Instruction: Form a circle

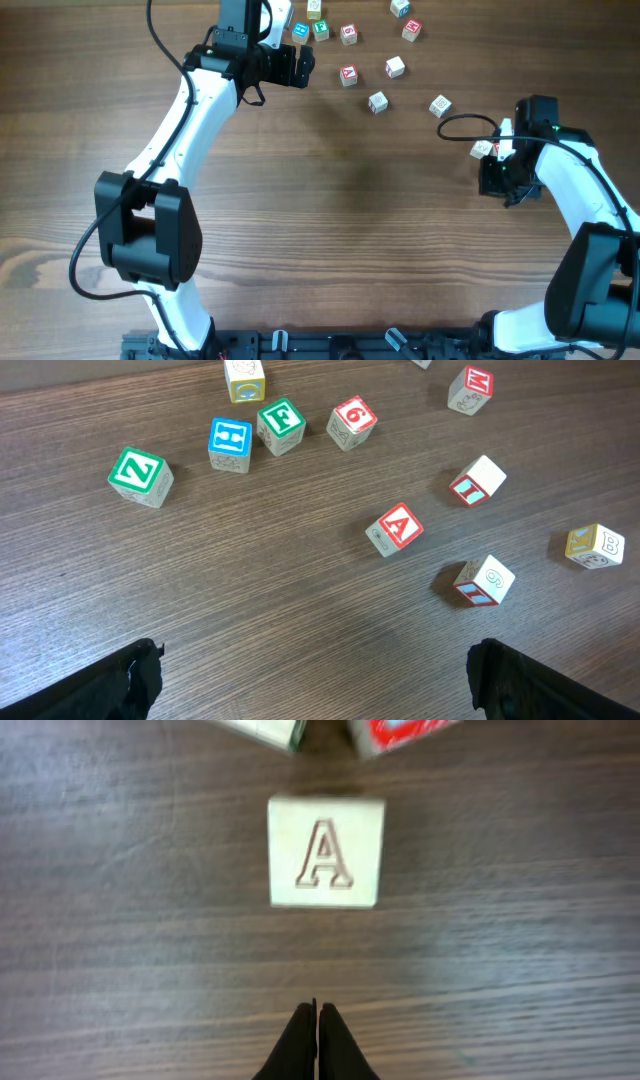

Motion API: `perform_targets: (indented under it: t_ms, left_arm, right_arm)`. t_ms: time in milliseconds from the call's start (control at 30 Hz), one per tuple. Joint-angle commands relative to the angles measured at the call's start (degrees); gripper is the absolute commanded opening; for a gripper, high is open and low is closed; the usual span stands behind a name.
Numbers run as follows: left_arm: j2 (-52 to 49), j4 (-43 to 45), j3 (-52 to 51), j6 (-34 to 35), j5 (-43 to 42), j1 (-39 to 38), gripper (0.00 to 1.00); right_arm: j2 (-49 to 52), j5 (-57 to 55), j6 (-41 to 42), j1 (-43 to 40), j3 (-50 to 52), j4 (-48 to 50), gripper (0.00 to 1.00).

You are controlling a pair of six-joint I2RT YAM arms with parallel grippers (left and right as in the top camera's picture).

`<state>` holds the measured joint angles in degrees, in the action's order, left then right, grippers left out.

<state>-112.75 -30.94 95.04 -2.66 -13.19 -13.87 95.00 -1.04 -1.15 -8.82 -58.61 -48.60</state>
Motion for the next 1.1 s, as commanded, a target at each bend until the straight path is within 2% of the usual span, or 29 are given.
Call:
perform_targets:
  t_ms: [0,167,400,633,767,1067]
  left_arm:
    - [-0.5,0.0,-0.3,0.2,-0.3,-0.3,1.00]
    - [-0.5,0.0,-0.3,0.2,-0.3,-0.3,1.00]
    - [-0.5,0.0,-0.3,0.2,-0.3,-0.3,1.00]
    - [-0.5,0.0,-0.3,0.2,-0.3,-0.3,1.00]
    - [-0.5,0.0,-0.3,0.2,-0.3,-0.3,1.00]
    - [-0.5,0.0,-0.3,0.2,-0.3,-0.3,1.00]
  right_arm:
    - [-0.6,-2.3,0.7,0.0,0.2,1.0,0.04]
    - [-0.6,-1.3,-0.6,0.0,0.3,0.7,0.04]
    - [-0.6,0.2,-1.9,0.0,4.7,5.4,0.04]
    - [-0.6,0.7,-1.8,0.0,4.7,7.5,0.04]
    - [-0.6,5.2,-1.8,0.0,4.7,7.6,0.05]
    - [-0.6,4.5,-4.6,0.0,4.7,8.3,0.04]
